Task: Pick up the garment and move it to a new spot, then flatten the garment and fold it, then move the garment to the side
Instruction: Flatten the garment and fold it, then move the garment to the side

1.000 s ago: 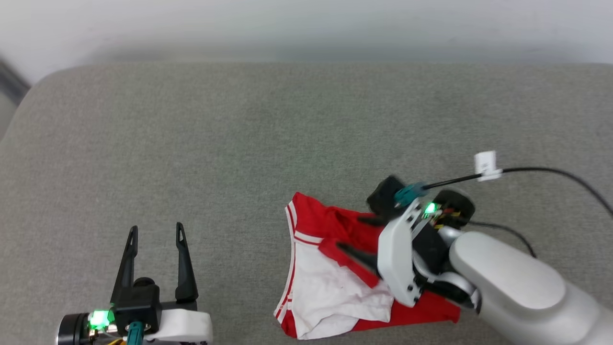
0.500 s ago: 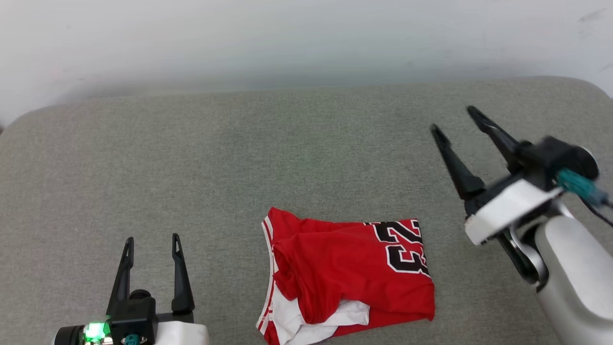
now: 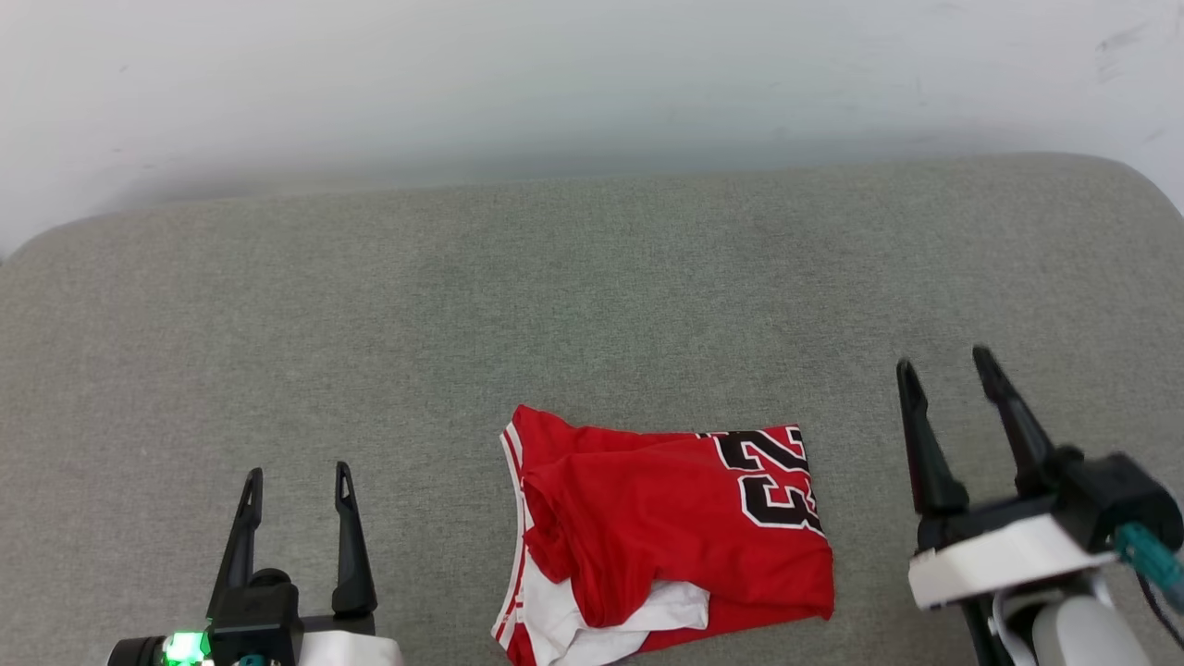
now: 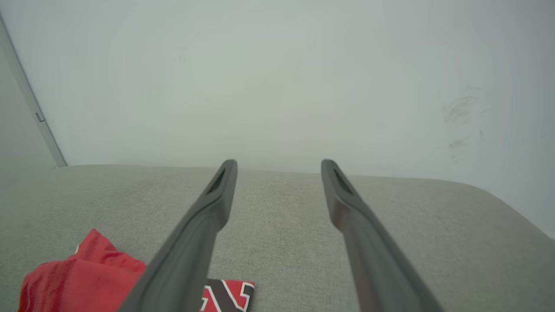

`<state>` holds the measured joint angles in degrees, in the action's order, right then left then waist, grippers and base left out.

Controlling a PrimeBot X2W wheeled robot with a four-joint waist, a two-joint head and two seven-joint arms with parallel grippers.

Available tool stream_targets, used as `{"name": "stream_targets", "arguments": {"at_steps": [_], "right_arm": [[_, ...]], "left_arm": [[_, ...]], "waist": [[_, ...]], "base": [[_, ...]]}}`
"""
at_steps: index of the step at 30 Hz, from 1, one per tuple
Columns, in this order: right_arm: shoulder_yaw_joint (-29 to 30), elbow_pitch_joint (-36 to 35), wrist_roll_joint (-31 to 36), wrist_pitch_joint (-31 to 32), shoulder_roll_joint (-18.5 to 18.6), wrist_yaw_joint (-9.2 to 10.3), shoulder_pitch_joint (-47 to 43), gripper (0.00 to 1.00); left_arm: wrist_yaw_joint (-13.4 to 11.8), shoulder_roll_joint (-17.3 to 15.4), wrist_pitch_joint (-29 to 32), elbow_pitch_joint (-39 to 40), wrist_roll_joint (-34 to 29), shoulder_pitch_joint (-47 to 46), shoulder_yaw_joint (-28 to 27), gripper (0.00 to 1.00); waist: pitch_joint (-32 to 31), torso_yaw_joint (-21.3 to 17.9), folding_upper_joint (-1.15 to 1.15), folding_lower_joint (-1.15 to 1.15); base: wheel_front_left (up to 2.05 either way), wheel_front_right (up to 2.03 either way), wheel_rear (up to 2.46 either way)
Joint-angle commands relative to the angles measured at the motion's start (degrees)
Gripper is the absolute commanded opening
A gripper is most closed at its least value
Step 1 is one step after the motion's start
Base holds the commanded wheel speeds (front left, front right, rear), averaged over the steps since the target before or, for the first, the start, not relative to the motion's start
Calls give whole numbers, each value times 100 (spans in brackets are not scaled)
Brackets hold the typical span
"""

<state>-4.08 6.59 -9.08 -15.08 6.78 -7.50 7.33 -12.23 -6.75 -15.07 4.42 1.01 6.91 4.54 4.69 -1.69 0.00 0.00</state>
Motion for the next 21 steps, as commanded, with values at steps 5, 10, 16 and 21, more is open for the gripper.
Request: {"name": "stream_targets", "arguments": {"at_steps": [5, 10, 16, 21], "right_arm": [[143, -189, 113, -7, -219, 2, -533, 100], [270, -285, 151, -8, -333, 2, -909, 100], [348, -420, 209, -8, -372, 2, -926, 100], [515, -727, 283, -9, -309, 2, -281, 100]], "left_arm": [[65, 30, -13, -35, -10, 75, -8, 100], [115, 56, -12, -65, -14, 120, -5, 100], [144, 78, -13, -64, -19, 199, -43, 100], [190, 90, -13, -37, -18, 194, -60, 100]], "waist": [[-43, 39, 0, 0], [-99, 77, 0, 0], [-122, 57, 0, 0], [-107, 39, 0, 0]], "base": [[0, 0, 0], [0, 0, 0], [0, 0, 0], [0, 0, 0]]}}
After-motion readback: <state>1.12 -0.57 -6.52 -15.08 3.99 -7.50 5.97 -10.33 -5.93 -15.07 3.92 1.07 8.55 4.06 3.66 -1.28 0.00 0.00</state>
